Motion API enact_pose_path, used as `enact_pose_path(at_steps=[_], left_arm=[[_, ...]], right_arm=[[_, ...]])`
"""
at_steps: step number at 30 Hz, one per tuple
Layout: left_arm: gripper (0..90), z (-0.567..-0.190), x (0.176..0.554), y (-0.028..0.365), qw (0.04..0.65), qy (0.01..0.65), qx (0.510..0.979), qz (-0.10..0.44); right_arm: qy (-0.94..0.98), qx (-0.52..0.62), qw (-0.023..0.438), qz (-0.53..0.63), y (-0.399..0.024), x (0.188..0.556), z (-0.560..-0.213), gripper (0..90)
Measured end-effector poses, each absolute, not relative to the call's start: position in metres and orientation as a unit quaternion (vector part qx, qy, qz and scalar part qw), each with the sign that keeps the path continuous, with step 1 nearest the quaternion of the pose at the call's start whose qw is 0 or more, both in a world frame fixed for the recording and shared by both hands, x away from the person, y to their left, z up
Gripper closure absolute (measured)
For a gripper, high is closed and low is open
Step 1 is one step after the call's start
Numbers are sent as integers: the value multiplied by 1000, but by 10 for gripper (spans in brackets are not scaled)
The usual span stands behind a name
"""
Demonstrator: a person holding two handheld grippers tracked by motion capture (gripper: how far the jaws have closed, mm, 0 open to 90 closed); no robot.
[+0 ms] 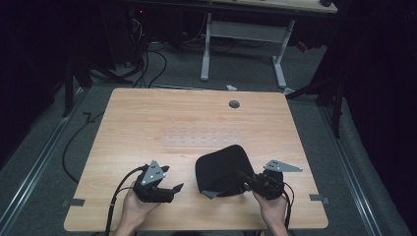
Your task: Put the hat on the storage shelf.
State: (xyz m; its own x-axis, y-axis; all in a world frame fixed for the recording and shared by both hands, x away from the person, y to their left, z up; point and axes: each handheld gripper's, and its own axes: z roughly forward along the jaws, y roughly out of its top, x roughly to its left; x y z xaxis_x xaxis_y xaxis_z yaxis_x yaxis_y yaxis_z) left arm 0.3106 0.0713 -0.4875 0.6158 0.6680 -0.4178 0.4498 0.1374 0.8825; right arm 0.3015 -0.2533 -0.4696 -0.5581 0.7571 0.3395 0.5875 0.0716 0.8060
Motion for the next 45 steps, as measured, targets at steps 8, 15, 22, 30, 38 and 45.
enact_pose_path(at_steps=[8,15,22,30,38,45], left_arm=[[207,-487,304,52,620,395,672,93],[201,-489,303,44,615,383,681,104],[201,-488,302,43,617,380,680,110],[243,-490,300,41,617,370,684,118],[364,-494,298,44,611,357,692,139],[508,-490,298,44,603,358,699,139]], right_arm=[[734,455,65,501,-242,308,-465,850],[751,448,58,482,-228,313,-463,849],[762,449,58,464,-223,316,-462,848],[769,449,50,453,-216,318,-461,847],[772,441,42,455,-208,314,-459,847],[767,439,22,467,-204,319,-460,843]])
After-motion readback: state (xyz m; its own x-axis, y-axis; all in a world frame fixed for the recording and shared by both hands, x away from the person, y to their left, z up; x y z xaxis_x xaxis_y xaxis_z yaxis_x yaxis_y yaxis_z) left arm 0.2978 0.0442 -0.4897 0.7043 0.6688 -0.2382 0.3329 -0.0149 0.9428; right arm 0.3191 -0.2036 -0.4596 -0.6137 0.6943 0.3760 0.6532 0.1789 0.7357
